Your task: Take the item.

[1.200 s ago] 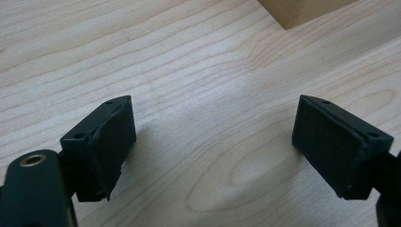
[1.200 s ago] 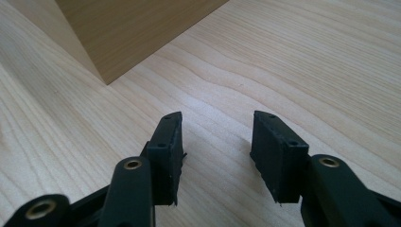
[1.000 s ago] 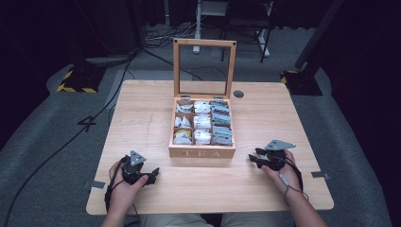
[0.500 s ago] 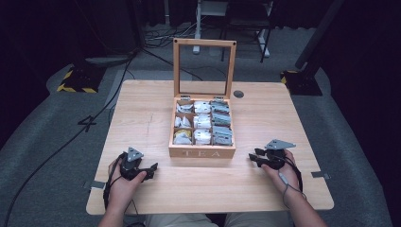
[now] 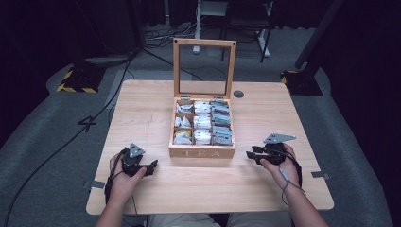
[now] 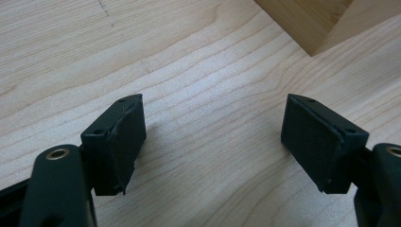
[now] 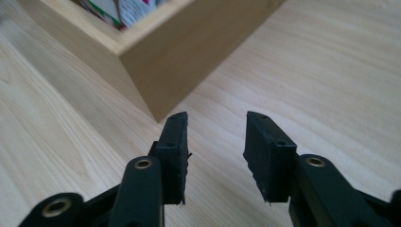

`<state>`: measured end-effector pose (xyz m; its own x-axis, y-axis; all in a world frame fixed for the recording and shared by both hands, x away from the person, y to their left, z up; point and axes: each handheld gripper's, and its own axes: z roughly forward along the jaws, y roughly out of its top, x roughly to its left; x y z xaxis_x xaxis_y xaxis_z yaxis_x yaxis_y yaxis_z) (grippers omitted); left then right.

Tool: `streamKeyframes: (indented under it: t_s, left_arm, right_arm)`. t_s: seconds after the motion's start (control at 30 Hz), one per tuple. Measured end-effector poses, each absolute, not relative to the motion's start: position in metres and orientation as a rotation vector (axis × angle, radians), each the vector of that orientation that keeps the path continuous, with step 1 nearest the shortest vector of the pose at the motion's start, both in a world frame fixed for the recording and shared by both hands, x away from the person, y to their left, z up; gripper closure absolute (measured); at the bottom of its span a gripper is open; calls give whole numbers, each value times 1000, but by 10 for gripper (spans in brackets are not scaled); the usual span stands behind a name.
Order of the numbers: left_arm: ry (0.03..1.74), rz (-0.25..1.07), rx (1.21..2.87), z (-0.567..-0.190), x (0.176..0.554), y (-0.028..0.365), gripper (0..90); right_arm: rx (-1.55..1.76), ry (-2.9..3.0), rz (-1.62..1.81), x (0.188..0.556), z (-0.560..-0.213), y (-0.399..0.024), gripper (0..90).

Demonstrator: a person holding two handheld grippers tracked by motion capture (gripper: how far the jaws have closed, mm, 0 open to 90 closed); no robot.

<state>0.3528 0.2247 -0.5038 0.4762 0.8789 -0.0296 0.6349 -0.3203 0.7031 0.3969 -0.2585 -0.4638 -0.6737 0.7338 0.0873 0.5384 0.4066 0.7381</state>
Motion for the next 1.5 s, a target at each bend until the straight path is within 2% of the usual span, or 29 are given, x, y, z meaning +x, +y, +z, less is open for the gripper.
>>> streamKeyframes:
  t_s: [0.47,0.53,0.73,1.13,1.5]
  left_arm:
    - [1245,482,2070,-504,353,225,236]
    - [1245,481,2070,-504,353,225,235]
    - [1245,481,2070,-504,353,225,235]
    - [1243,479,2071,-504,353,225,233]
    - [1249,489,2073,-504,353,225,227]
  right_arm:
    - [1004,2381,1301,394,-422,-247,678]
    - [918,2403,1326,392,-408,-233,686]
    - [808,2459,1327,397,-397,-203,692]
    - [749,2565,1332,424,-404,-147,713]
    - [746,2665,1227,439,-418,-117,749]
